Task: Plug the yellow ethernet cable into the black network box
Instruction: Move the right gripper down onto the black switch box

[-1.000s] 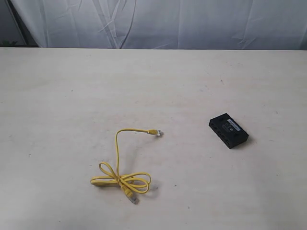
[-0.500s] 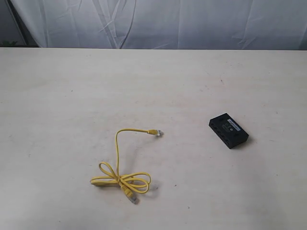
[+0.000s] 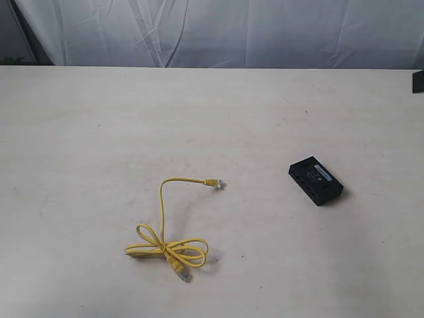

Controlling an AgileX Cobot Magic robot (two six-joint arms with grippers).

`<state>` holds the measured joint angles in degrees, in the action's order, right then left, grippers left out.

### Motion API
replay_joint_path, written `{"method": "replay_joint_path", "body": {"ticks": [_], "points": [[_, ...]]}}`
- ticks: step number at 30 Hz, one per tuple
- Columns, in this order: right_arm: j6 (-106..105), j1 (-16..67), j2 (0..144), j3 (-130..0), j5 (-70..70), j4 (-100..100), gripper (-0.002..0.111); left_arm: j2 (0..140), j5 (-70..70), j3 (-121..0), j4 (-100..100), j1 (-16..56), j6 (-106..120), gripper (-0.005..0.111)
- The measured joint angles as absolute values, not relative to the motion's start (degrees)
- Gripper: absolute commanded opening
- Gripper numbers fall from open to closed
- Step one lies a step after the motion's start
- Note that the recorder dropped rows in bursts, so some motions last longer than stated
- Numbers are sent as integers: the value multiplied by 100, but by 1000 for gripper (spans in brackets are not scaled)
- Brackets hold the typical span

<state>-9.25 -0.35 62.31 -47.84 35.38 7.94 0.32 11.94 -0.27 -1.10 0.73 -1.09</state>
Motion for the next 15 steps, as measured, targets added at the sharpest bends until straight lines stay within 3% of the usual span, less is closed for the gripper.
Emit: {"method": "replay_joint_path", "body": {"ticks": [15], "points": [[-925,-35,8446,-5000,3254,837,0,32,1194,-27,-110,73,-109,0]]}}
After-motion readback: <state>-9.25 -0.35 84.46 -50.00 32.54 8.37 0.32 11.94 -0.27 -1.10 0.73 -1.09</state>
